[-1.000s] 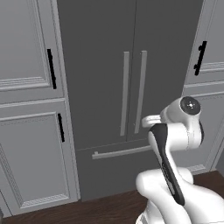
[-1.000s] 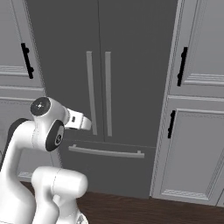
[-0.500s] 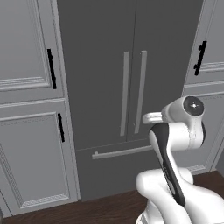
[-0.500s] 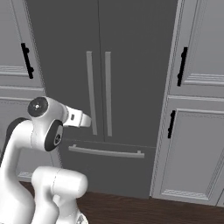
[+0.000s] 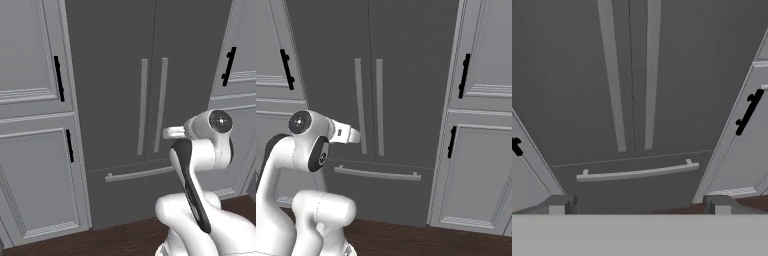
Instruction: Grab a lemon wedge from the fridge and one ice cube from the ice bowl, and put them in the glass of lemonade.
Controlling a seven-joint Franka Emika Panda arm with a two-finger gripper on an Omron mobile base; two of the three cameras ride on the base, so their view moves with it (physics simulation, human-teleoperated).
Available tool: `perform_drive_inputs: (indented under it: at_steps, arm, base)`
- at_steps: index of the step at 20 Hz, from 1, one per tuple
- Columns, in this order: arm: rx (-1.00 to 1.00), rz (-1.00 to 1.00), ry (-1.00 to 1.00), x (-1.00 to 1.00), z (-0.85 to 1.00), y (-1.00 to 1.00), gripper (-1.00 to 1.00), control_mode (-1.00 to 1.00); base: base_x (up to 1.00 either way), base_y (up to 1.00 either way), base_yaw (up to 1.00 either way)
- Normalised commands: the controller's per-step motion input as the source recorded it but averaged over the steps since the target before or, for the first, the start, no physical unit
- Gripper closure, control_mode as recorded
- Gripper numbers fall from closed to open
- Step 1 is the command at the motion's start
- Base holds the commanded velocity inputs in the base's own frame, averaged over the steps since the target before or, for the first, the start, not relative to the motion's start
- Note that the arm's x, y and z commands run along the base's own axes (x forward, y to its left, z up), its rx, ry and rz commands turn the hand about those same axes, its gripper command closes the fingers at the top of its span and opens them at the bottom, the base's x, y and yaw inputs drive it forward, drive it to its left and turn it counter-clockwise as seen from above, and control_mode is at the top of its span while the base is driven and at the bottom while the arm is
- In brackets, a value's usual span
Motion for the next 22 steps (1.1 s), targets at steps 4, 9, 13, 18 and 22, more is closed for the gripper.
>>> perform_drive_inputs:
  at_steps: [4,9,13,18,22]
  arm:
    - [0.00,0.00,0.00,0.43,0.00,-0.17,-1.00,-1.00]
    - [0.01,0.00,0.00,0.47,0.00,-0.34,-1.00,-1.00]
    - [0.02,0.00,0.04,0.58,0.00,-0.11,-1.00,-1.00]
    - [0.03,-0.03,0.08,0.52,0.04,-0.01,-1.00,-1.00]
    - [0.02,-0.02,0.03,0.51,0.09,-0.09,-1.00,-1.00]
  base:
    - [0.00,0.00,0.00]
    - [0.00,0.00,0.00]
    - [0.00,0.00,0.00]
    - [0.00,0.00,0.00]
    - [0.00,0.00,0.00]
